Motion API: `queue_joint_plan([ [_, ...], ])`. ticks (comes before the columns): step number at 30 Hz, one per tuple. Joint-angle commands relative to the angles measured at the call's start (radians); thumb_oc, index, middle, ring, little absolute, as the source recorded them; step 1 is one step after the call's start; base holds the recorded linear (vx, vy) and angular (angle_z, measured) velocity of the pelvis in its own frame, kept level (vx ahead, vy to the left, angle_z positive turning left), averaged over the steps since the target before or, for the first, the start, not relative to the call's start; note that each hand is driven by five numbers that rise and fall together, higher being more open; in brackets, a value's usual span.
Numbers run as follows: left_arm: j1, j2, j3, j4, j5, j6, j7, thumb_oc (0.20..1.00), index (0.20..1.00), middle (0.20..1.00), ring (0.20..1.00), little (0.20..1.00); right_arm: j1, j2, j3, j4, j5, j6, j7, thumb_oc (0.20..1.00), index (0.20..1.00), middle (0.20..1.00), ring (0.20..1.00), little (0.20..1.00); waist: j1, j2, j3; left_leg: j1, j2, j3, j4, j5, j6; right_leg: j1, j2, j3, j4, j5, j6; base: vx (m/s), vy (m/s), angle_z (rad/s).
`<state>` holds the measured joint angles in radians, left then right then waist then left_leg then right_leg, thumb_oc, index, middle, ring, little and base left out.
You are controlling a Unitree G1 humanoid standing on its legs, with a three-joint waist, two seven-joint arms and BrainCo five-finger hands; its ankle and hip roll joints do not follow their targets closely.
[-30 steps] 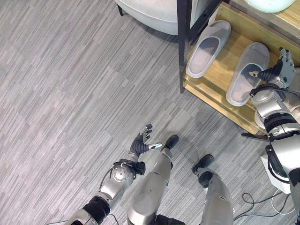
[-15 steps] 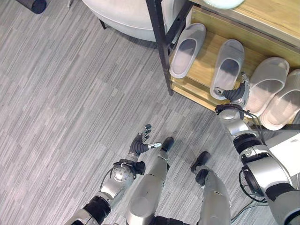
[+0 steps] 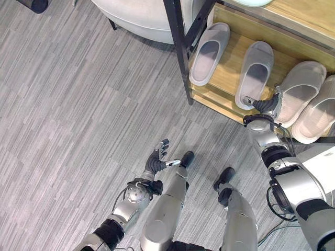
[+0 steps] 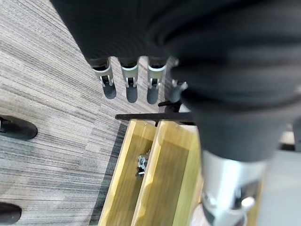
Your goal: Arrange the slippers neatly on the shoe rack.
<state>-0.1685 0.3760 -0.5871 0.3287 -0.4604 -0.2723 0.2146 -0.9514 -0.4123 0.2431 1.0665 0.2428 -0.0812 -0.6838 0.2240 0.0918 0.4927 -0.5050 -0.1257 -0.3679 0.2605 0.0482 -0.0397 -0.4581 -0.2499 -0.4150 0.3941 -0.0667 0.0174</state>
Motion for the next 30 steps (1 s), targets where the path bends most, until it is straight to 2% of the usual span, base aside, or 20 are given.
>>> queue_joint_plan([
  [1,0.007,0.038,-0.001,-0.035,-0.012,-0.028,-0.025,1.0,1.0,1.0,1.0,1.0,-0.051,-0.045,-0.01,0.027,0.092,-0.042,0.07,1.0,1.0,1.0,1.0,1.0,0.041,-0.001,0.02,0.075,-0.02,-0.007,0.021,-0.226,0.068,0.177,0.022,0.028,-0.041,-0.221,0.039,0.08,-0.04,0.12],
  [4,0.014,0.045,-0.003,-0.031,-0.015,-0.027,-0.032,1.0,1.0,1.0,1.0,1.0,-0.076,-0.057,0.003,0.03,0.108,-0.048,0.086,1.0,1.0,1.0,1.0,1.0,0.063,-0.002,0.025,0.071,-0.023,-0.014,0.025,-0.225,0.067,0.184,0.023,0.017,-0.044,-0.222,0.04,0.05,-0.007,0.12],
  [9,0.014,0.041,-0.002,-0.019,-0.018,-0.022,-0.03,1.0,1.0,1.0,1.0,1.0,-0.084,-0.054,0.01,0.013,0.098,-0.05,0.072,1.0,1.0,1.0,1.0,1.0,0.073,-0.009,0.02,0.079,-0.023,-0.02,0.019,-0.227,0.067,0.2,0.026,0.012,-0.057,-0.223,0.039,0.03,0.001,0.05],
  [19,0.002,0.04,-0.007,-0.02,-0.015,-0.019,-0.029,1.0,1.0,1.0,1.0,1.0,-0.075,-0.054,-0.001,0.022,0.121,-0.051,0.081,1.0,1.0,1.0,1.0,1.0,0.066,-0.014,0.025,0.095,-0.016,-0.013,0.01,-0.227,0.066,0.201,0.027,0.022,-0.054,-0.22,0.037,0.0,0.0,0.01],
  [24,0.006,0.041,-0.006,-0.008,0.002,-0.014,-0.044,1.0,1.0,1.0,1.0,1.0,-0.05,-0.018,-0.013,-0.005,0.228,-0.084,0.144,1.0,1.0,1.0,1.0,1.0,0.06,-0.008,0.027,0.103,-0.014,-0.005,0.002,-0.226,0.067,0.2,0.026,0.031,-0.054,-0.22,0.037,-0.01,0.012,-0.05],
  [30,0.015,0.042,0.008,0.001,-0.001,-0.009,-0.059,1.0,1.0,1.0,1.0,1.0,-0.027,0.012,-0.004,-0.053,0.268,-0.099,0.202,1.0,1.0,1.0,1.0,1.0,0.074,0.001,0.024,0.103,-0.018,-0.018,-0.005,-0.219,0.064,0.207,0.02,0.013,-0.056,-0.222,0.039,0.0,0.001,-0.02],
])
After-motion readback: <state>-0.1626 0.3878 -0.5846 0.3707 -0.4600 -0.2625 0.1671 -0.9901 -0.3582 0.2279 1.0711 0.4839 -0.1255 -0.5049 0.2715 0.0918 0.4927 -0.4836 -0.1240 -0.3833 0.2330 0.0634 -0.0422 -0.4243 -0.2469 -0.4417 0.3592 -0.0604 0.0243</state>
